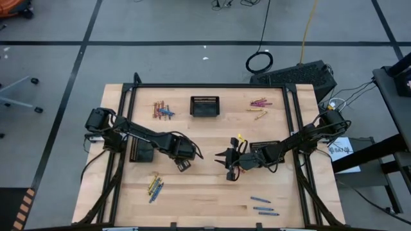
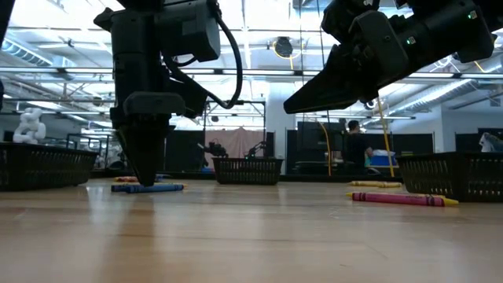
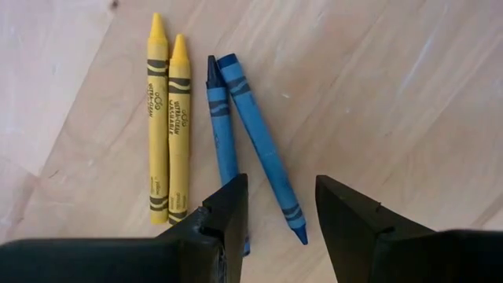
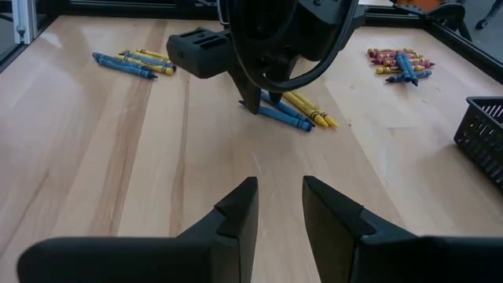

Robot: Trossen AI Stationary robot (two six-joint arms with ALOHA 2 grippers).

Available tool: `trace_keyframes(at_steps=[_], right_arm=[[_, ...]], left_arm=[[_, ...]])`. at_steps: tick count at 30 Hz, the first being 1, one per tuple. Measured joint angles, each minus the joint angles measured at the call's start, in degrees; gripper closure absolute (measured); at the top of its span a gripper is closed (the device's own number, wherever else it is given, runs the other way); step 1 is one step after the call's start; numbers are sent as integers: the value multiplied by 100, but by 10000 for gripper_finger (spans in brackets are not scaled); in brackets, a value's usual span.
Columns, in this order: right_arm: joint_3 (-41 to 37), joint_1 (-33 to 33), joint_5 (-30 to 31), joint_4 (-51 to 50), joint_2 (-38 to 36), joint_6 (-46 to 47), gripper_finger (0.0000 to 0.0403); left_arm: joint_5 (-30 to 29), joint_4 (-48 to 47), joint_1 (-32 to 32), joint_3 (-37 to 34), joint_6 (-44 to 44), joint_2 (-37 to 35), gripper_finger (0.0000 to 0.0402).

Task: Sort crayons
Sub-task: Put the blue crayon into the bottom left black bin

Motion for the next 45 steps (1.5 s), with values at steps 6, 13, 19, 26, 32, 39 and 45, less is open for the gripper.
trace_keyframes(at_steps=[6,13,19,26,32,39,45], right_arm=[[0,0,0,0,0,0,316],[0,0,-2,0,0,2,316],[0,0,-2,0,0,24,316],[0,0,-2,0,0,24,316],[0,0,-2,0,0,24,316],[0,0,-2,-2,0,16,316],[0,0,-2,2,-2,-158,316]], left_arm=[[0,0,0,0,-40,13,258],[18,63,0,-195,-271,13,258],[30,155,-2,-238,-295,10,262],[48,164,-2,-238,-244,10,320],[46,130,-1,-236,-93,3,377],[39,-487,-7,21,63,-338,394],[-31,-1503,-27,66,-332,-1242,392]])
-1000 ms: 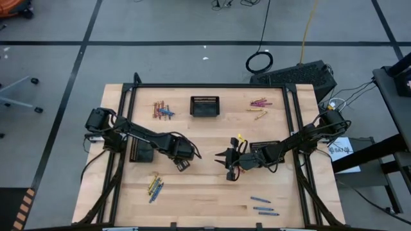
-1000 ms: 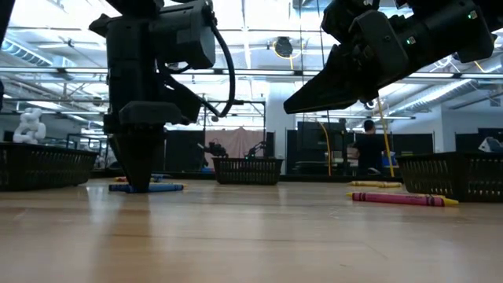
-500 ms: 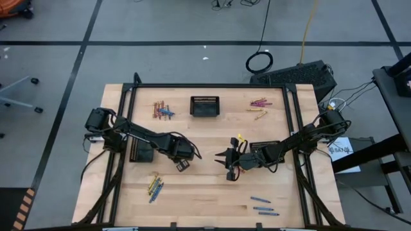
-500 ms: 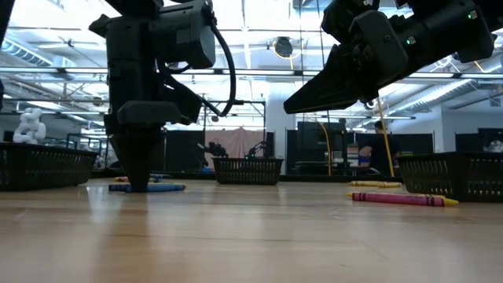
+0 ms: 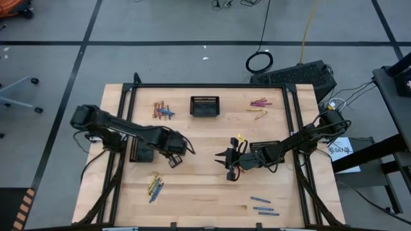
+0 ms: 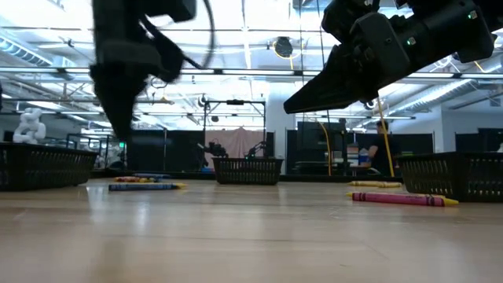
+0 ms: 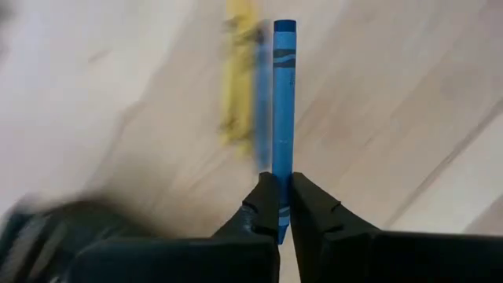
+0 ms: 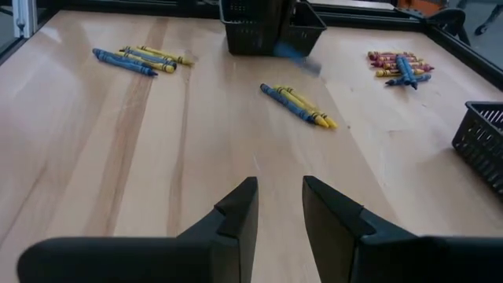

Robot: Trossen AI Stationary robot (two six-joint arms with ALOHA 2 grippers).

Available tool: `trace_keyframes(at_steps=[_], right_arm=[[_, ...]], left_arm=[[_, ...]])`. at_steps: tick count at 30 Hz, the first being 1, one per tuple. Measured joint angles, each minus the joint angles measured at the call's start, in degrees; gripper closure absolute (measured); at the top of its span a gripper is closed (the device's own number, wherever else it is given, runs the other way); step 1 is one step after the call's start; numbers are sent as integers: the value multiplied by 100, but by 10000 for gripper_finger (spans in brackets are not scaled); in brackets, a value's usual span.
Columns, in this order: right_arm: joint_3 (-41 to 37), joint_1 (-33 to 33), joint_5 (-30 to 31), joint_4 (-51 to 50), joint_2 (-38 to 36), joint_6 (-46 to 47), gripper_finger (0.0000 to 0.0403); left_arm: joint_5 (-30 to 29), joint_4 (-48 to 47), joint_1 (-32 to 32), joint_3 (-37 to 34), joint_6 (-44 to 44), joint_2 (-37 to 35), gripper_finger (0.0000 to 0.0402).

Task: Sort crayons
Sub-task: Put the blue crayon into the bottom left black bin

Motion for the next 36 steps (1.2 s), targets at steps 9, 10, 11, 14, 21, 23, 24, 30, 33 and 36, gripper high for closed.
trace_keyframes(at_steps=[9,10,11,14,21,23,24,30,33,36], right_arm=[[0,0,2,87,0,-304,316],[0,0,2,92,0,-334,316],[0,0,2,92,0,-349,316],[0,0,2,90,0,-365,316],[0,0,2,84,0,-382,316],[0,0,2,84,0,-398,316],[0,0,2,84,0,-402,316],[0,0,2,84,0,-403,316],[0,0,2,84,0,-399,316],[0,0,2,81,0,-395,316]], left_arm=[[-340,-2504,-404,-273,-2784,-1691,391],[-350,-2547,-477,-383,-3093,-1840,391],[-351,-2533,-550,-507,-3377,-1987,391],[-324,-2291,-729,-960,-4081,-2297,391],[-84,-1579,-960,-1703,-4878,-2380,391],[-87,-1442,-969,-1779,-4916,-2359,391],[-89,-1404,-969,-1810,-4921,-2359,391],[-95,-1293,-965,-2045,-5071,-2358,391],[-160,-1284,-965,-2055,-5069,-2350,391],[-301,-1286,-963,-2055,-5064,-2350,391]])
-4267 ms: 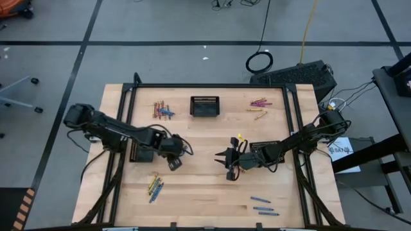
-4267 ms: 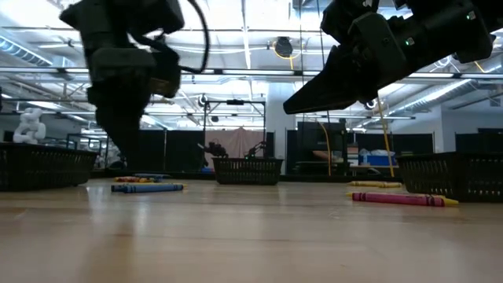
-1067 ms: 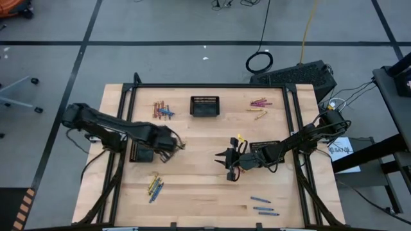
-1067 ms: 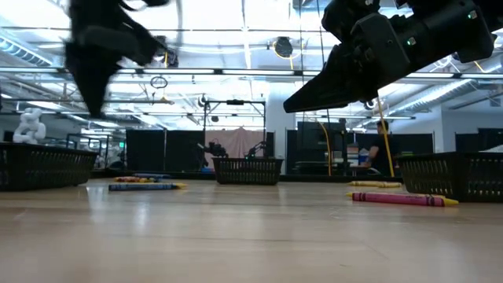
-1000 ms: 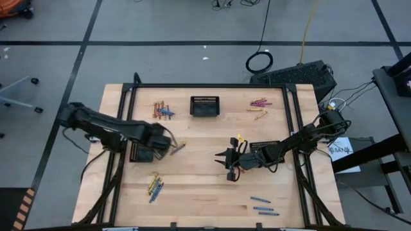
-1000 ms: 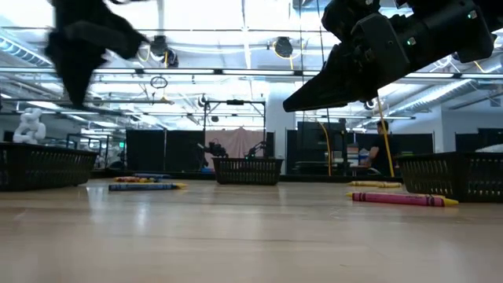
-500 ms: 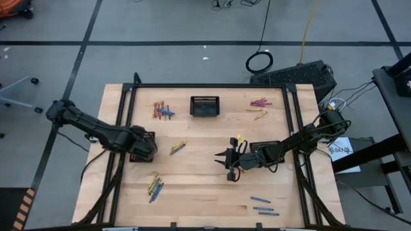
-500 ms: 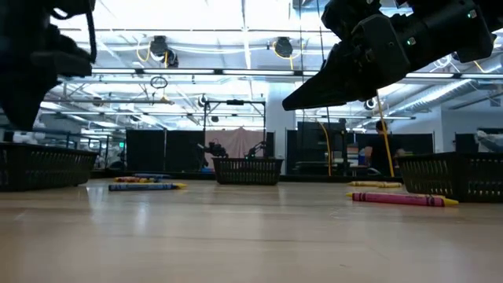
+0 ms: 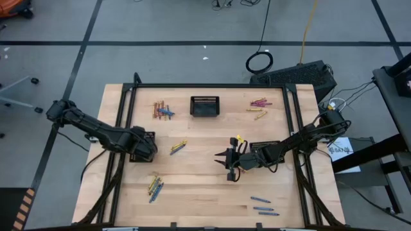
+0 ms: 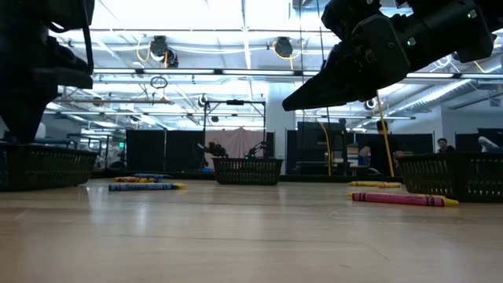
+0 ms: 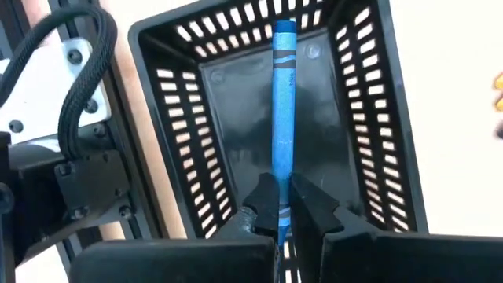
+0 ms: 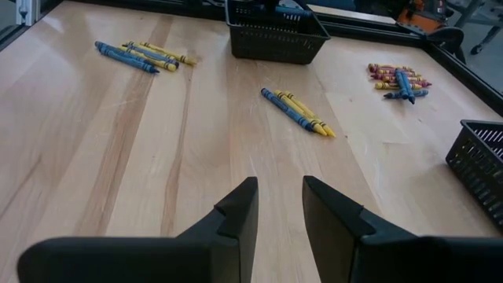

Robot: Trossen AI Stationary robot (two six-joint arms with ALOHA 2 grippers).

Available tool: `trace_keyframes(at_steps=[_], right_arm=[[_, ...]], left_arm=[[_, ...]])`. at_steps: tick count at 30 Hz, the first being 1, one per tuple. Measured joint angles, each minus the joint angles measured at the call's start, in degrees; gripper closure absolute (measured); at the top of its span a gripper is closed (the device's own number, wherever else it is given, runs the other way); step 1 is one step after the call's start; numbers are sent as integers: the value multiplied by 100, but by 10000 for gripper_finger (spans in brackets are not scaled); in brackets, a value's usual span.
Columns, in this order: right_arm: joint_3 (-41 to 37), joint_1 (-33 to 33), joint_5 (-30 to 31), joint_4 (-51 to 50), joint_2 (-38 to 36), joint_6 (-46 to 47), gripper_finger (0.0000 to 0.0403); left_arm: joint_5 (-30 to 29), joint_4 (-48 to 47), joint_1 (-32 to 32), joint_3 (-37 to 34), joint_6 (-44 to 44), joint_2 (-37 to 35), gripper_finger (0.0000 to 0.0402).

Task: Sort crayons
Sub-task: Put the blue crayon into the bottom left black bin, then put the red crayon into the top black bin

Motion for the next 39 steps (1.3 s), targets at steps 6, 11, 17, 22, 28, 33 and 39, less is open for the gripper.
trace_keyframes(at_steps=[6,11,17,22,28,33,39], right_arm=[[0,0,0,2,0,13,316],[0,0,-2,2,0,56,316],[0,0,-2,2,0,59,316],[0,0,-2,2,0,59,316],[0,0,20,0,-11,59,316],[2,0,458,-134,-486,50,316],[2,2,651,-958,-1543,180,316]], left_arm=[[-2,1,0,0,43,0,391],[6,-3,0,0,54,0,389],[98,-7,4,0,155,0,347],[99,-20,4,0,158,0,299],[-46,-53,4,0,484,0,275],[-975,-41,9,0,817,0,273],[-2213,309,9,0,1390,0,273]])
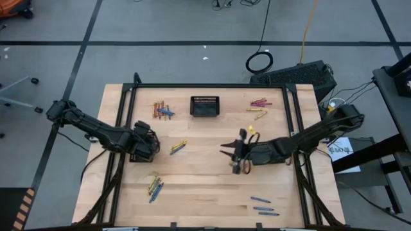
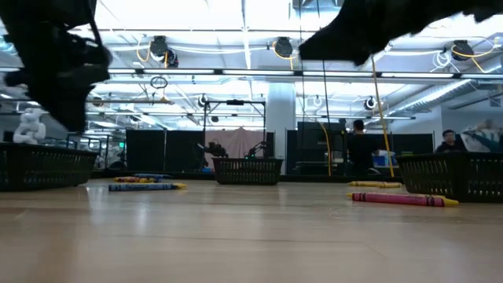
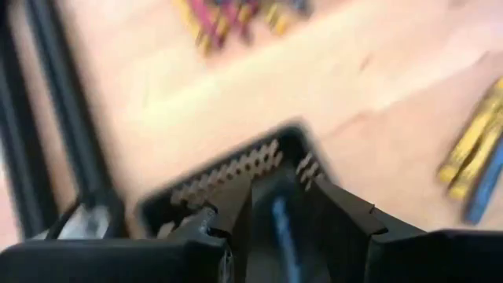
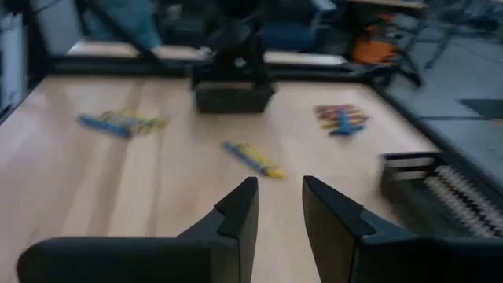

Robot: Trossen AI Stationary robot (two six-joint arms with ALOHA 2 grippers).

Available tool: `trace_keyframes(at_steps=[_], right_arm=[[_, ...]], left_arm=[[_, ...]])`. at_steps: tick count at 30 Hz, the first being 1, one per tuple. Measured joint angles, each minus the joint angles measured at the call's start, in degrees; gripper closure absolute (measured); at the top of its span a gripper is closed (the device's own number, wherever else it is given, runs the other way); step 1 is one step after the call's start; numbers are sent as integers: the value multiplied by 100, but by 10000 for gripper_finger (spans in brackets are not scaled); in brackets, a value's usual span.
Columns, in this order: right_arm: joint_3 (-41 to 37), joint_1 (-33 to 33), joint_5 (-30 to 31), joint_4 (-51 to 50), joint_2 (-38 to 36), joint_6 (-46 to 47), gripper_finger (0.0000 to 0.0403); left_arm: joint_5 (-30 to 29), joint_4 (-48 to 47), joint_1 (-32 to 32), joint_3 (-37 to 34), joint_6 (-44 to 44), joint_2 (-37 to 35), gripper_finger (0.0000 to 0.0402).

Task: Sort crayons
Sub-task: Put the red crayon into the top black bin

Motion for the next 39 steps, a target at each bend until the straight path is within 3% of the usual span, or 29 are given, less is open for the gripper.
trace_keyframes(at_steps=[5,9,16,19,21,28,33,39], right_arm=[[0,-35,790,-927,-747,336,316],[0,-180,864,-1223,-982,701,316],[0,-385,841,-988,-464,987,316],[0,-431,834,-715,-49,1114,316],[0,-435,829,-545,232,1275,316],[0,-552,374,-146,1052,1922,316],[0,-776,338,245,1467,1874,316],[0,-1194,-527,972,1818,1356,316]], left_arm=[[-1094,704,0,0,899,0,273],[-1934,1297,0,2,1574,-1,273],[-3430,2331,55,2,2686,0,274],[-3784,2726,308,4,2984,0,274],[-3629,3023,599,4,3257,0,274],[-1712,3879,1989,19,4515,0,274],[-1298,3820,2918,220,4825,0,275],[-857,3570,3857,693,5475,60,275]])
